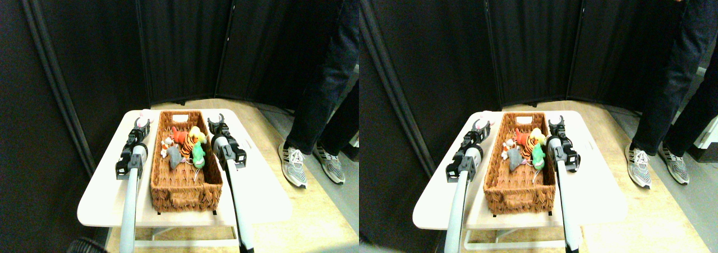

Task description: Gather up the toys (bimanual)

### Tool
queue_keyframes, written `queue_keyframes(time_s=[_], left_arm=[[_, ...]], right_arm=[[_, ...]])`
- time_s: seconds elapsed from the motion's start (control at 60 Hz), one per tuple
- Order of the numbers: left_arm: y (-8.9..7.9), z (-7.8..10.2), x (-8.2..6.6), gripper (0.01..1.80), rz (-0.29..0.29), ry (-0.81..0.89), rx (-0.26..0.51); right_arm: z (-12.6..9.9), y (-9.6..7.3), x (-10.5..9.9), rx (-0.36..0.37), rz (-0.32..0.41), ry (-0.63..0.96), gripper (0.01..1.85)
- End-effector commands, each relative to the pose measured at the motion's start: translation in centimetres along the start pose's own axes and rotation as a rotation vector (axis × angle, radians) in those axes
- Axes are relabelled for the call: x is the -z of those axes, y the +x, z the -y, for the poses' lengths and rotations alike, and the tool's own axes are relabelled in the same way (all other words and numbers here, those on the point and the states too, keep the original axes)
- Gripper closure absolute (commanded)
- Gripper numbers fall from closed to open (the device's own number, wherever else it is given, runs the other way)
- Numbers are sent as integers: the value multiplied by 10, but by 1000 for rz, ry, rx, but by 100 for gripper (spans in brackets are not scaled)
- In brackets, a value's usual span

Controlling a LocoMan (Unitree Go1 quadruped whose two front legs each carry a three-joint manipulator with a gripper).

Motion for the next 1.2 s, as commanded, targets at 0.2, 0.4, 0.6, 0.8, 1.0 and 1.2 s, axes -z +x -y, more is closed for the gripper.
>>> queue_keyframes(time_s=[0.2, 0.4, 0.6, 0.8, 1.0, 1.2], left_arm=[[-8, 40, 29, 180, -91, -23, 44], [-9, 47, 49, 180, -131, -66, 23], [-6, 41, 67, 180, -144, -93, 20], [-3, 32, 76, 180, -131, -116, -14], [1, 25, 71, 180, -136, -121, -18], [3, 21, 66, 167, -146, -68, -30]], right_arm=[[8, 11, -7, -7, 48, -13, 153], [12, 12, -9, 6, 62, 3, 155], [14, 13, -11, 10, 76, 0, 155], [15, 13, -15, 11, 84, 0, 152], [14, 14, -16, 13, 85, -5, 150], [14, 14, -14, 7, 73, -4, 150]])
